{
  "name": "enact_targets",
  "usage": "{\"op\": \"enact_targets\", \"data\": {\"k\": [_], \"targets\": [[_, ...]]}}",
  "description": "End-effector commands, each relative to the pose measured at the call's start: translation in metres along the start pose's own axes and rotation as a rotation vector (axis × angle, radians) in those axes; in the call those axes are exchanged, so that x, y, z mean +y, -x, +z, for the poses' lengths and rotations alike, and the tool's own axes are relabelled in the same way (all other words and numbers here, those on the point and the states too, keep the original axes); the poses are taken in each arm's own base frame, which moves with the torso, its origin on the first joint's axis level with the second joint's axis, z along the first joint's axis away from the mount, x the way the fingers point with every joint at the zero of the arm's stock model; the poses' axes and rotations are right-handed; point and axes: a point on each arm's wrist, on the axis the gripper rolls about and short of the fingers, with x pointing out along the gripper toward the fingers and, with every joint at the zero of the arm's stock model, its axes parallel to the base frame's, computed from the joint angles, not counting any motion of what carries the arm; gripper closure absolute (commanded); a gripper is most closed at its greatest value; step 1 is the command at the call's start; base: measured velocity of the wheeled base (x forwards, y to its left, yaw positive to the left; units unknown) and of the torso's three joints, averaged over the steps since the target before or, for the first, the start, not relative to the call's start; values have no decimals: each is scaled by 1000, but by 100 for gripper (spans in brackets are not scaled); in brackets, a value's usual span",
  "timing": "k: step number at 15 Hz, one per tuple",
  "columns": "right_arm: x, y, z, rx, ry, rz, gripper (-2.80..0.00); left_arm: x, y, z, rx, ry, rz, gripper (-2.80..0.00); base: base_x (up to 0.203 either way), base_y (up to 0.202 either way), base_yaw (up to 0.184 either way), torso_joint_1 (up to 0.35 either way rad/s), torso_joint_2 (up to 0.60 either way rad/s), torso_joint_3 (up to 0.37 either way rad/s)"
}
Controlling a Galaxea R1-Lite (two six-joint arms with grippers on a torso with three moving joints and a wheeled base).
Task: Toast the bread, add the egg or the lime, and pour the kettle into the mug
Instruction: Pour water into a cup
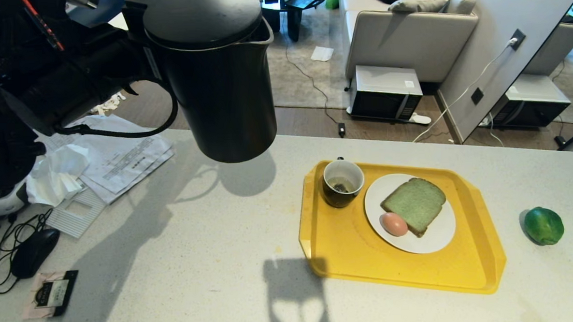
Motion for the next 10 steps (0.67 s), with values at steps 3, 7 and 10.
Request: {"op": "enact_targets", "data": {"k": [3,7,10], "targets": [[0,0,0,1,-7,-2,0,1,-4,-4,5,-15,-1,0,0,0,0,57,-119,-51],[0,0,0,1,-16,-3,0,3,-8,3,14,-17,-4,0,0,0,0,0,0,0],[0,0,0,1,-17,-5,0,6,-8,16,37,-14,-5,0,0,0,0,0,0,0]]}}
